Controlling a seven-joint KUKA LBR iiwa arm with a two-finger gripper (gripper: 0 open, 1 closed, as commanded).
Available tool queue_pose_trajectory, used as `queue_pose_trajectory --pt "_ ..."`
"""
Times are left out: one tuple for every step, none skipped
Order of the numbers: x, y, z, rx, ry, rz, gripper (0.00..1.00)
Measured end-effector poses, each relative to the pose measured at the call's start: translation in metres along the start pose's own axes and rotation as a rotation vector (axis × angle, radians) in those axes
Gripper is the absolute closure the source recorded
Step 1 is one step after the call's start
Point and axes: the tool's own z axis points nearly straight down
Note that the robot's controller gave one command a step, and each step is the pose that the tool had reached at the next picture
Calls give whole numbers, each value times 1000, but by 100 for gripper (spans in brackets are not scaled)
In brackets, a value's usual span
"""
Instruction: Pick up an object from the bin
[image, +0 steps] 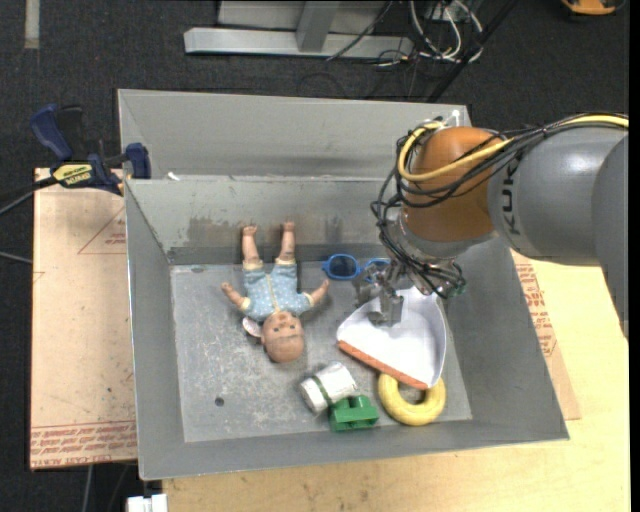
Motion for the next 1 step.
queue_pose_trajectory --pt "-1 3 -150 3 -6 26 100"
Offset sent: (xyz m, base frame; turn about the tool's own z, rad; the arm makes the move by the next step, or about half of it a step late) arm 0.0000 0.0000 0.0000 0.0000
